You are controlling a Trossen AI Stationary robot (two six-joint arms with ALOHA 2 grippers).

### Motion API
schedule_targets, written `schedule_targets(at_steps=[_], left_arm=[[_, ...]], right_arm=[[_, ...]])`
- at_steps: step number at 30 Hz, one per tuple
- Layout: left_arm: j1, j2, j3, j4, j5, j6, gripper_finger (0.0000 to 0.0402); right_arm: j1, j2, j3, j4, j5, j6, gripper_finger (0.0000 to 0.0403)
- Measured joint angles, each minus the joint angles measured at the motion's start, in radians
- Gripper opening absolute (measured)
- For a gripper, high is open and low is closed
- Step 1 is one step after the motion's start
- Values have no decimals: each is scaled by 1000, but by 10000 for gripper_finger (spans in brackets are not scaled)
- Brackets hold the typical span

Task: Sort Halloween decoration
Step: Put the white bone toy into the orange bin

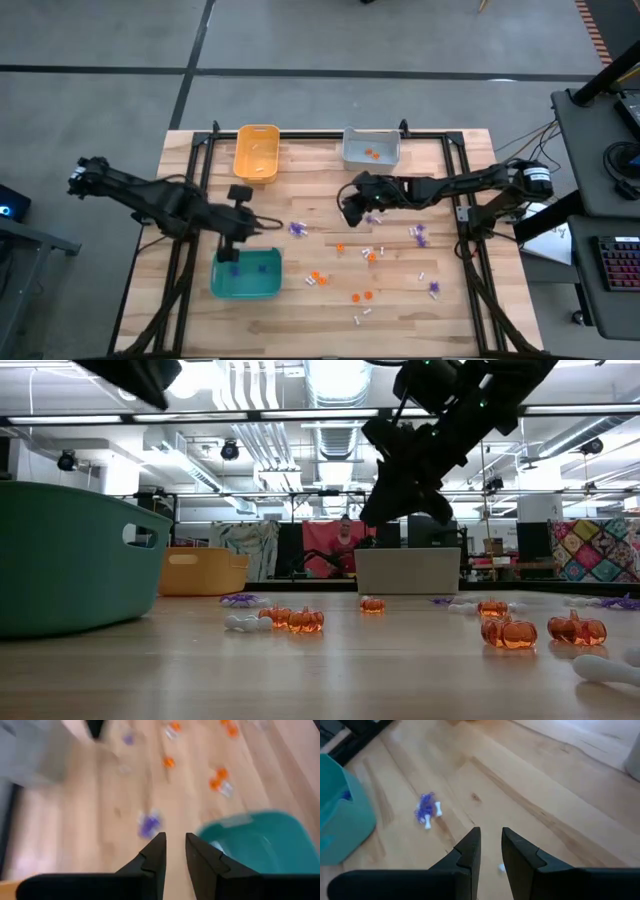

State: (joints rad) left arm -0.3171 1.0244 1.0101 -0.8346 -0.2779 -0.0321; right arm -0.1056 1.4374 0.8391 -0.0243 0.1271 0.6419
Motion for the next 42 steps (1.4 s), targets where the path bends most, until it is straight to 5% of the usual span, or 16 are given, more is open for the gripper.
schedule_targets(at_steps=[19, 28, 42], left_arm=[[179, -220, -270, 427, -19, 185, 40], [252, -227, -401, 592, 112, 172, 40], [257, -248, -415, 617, 111, 167, 40]], right_arm=[[-59, 72, 12, -37, -45, 55, 68], [-65, 201, 218, -333, -49, -10, 68], [-56, 391, 461, -597, -89, -4, 68]])
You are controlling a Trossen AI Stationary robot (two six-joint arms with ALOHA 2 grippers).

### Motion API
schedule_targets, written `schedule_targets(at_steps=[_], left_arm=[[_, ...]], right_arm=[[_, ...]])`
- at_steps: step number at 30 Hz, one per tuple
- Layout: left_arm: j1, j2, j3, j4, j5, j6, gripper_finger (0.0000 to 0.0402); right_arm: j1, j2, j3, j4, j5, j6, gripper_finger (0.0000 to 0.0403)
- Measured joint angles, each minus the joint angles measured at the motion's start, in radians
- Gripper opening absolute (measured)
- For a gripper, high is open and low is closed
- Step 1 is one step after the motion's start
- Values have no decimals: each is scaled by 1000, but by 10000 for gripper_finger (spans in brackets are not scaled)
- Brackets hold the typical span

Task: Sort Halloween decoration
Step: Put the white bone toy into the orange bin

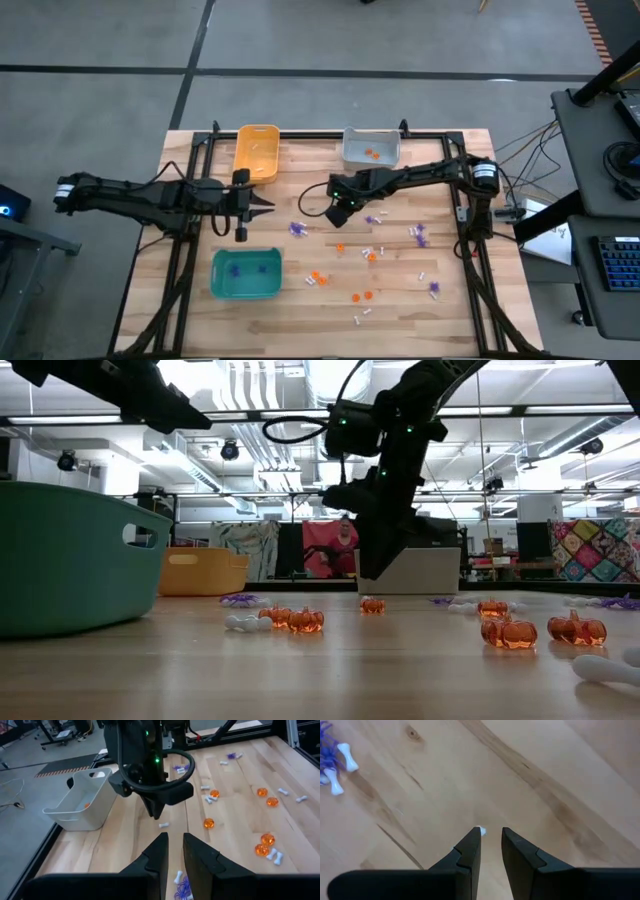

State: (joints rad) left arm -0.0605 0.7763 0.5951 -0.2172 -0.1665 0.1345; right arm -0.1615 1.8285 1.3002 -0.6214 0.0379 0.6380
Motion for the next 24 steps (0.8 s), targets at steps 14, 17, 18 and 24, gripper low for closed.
schedule_targets(at_steps=[14, 17, 18, 24], left_arm=[[0, 7, -2, 0, -8, 18, 40], [0, 7, -2, 0, -9, 18, 40], [0, 7, -2, 0, -9, 18, 40], [0, 7, -2, 0, -9, 18, 40]], right_arm=[[47, 35, 5, 6, 16, 102, 68], [46, 35, 5, 6, 39, 106, 68], [46, 35, 5, 7, 40, 107, 68], [50, 38, 5, 21, 40, 114, 68]])
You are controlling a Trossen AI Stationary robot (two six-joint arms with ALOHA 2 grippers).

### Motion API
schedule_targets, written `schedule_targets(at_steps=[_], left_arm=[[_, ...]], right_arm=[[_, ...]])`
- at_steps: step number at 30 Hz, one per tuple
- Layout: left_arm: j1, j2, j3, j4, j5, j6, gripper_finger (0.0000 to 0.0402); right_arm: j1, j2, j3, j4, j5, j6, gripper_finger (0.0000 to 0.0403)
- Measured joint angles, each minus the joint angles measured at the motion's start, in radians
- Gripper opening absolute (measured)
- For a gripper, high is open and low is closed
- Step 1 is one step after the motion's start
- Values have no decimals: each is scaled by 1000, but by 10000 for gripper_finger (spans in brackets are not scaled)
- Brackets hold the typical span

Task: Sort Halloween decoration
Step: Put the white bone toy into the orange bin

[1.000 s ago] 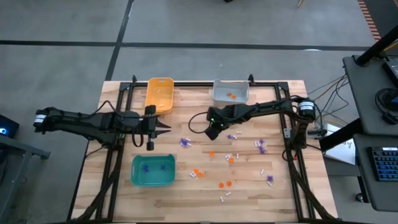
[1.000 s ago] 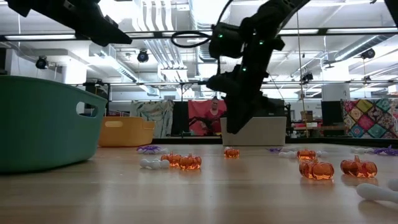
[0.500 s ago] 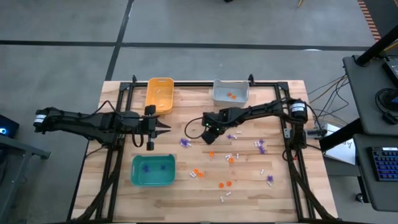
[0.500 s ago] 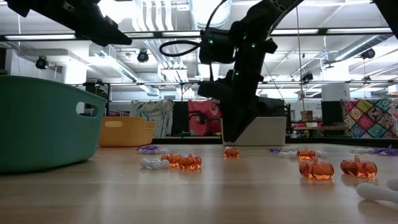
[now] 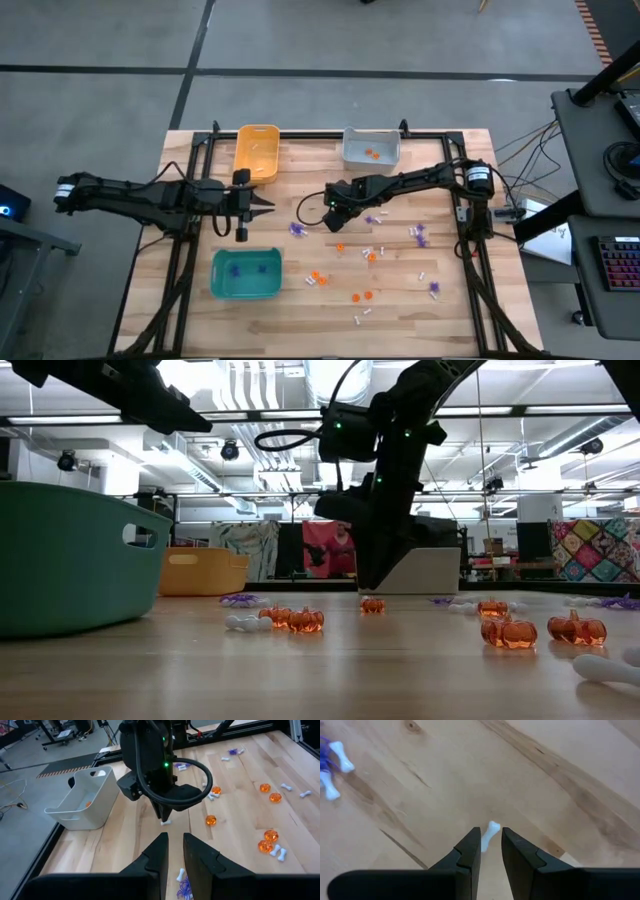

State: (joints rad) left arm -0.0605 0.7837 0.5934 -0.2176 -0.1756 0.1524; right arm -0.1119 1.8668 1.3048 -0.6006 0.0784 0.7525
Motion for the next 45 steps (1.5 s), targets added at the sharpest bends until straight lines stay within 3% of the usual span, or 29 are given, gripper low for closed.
schedule_targets(at_steps=[11, 24, 33, 45], left_arm=[[0, 0, 0, 0, 0, 0, 40], [0, 0, 0, 0, 0, -4, 40], [0, 0, 0, 1, -1, -7, 40], [0, 0, 0, 1, -1, -8, 40]], right_arm=[[12, 1, 0, 9, -1, 10, 68], [13, 92, 3, 17, -22, -25, 68], [14, 90, 44, -3, -30, -117, 14], [8, 9, 82, 8, -26, -222, 9]])
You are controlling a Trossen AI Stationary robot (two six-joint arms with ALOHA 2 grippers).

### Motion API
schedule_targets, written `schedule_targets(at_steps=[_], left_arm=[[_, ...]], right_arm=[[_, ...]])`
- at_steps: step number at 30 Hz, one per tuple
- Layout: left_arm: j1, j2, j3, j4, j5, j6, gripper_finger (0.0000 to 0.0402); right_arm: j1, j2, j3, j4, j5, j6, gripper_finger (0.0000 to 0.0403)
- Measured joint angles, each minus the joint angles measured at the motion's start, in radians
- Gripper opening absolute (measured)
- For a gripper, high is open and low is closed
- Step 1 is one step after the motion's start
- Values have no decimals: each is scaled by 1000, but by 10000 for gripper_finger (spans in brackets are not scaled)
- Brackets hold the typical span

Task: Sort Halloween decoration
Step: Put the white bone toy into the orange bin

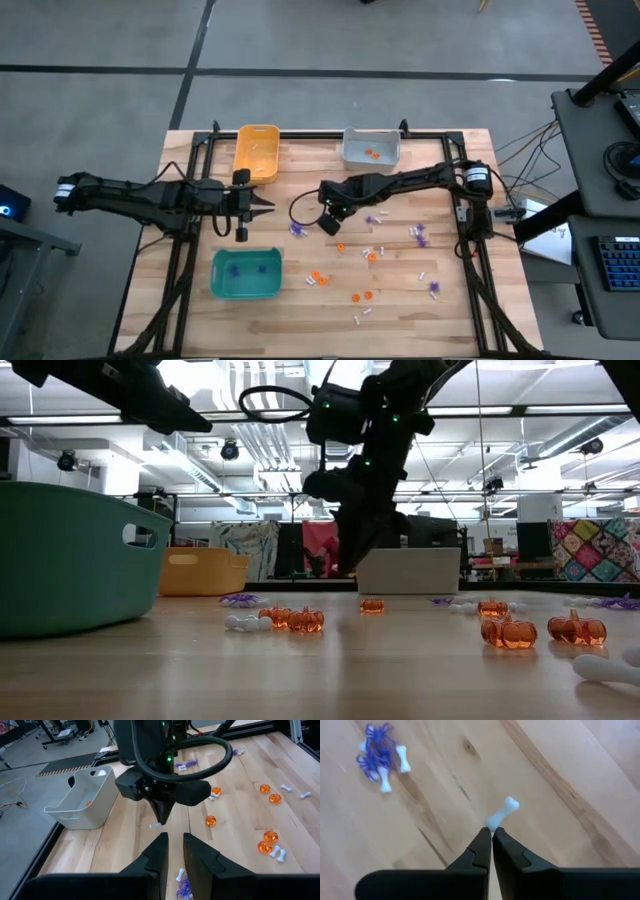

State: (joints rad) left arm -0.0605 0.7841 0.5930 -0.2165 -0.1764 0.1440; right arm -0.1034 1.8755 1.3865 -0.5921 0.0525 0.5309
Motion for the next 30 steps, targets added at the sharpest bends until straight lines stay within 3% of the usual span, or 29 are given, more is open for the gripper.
schedule_targets(at_steps=[7, 15, 21, 30], left_arm=[[0, -8, 0, 77, -33, -2, 40], [0, -107, 92, 54, -255, 11, 40], [0, -194, 116, 46, -260, 47, 40], [0, -246, 106, 43, -260, 49, 40]], right_arm=[[-19, -13, 0, 104, -2, -84, 9], [-66, -13, 0, 453, -29, -279, 9], [-122, -9, 2, 678, -34, -402, 9], [-195, -9, 68, 743, -34, -502, 8]])
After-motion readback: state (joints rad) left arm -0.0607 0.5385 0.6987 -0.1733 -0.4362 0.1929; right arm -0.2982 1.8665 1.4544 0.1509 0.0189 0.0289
